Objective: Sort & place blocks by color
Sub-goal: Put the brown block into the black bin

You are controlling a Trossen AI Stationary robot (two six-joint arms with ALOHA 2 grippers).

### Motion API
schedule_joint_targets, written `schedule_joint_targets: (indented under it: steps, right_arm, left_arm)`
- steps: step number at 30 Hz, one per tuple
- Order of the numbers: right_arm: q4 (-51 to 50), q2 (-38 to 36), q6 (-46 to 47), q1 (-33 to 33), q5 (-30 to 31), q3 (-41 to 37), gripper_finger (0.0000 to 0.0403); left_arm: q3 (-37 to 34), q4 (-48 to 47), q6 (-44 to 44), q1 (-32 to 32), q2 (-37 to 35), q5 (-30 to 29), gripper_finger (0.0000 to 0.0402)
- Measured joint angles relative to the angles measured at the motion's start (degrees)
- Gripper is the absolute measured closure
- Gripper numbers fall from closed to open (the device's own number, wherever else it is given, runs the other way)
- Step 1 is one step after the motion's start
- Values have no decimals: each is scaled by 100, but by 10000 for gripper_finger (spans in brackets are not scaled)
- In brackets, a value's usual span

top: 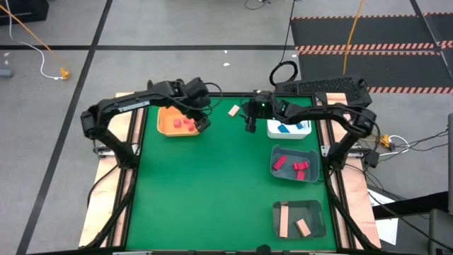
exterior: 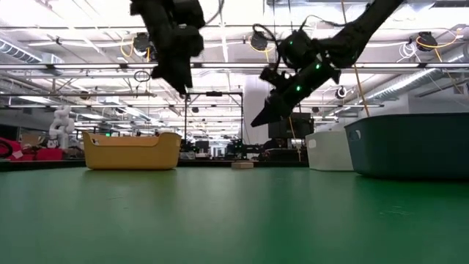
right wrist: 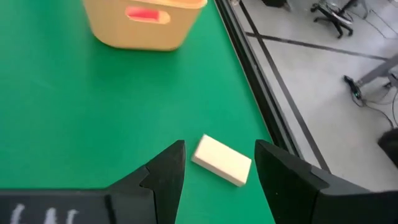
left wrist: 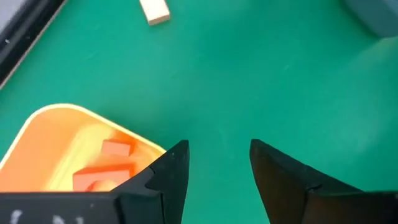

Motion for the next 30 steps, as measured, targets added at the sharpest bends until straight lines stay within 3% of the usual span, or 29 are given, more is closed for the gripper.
schedule_joint_targets:
  steps: [4,13,20,24,30]
  right_arm:
    - [251,324,119,-176,-52,0,218]
    - [698,649,1045,-611,-1161,8,218]
    - [884,686,899,-749,-1182,428,218]
    - [164,684,1091,-873,-1254,818,218]
    - [-654,689,1072,-1088,-1923,1145,218]
  left_arm:
    - [0,-21,-216,-60,-415,-3,243]
    - [0,-8,-606,-132,-1073,-101,253]
    - [0,4,-694,-134,-1120,-128,252]
    - [0,11,-694,-141,-1117,-128,252]
    - [0,15,-689,-154,-1116,-126,252]
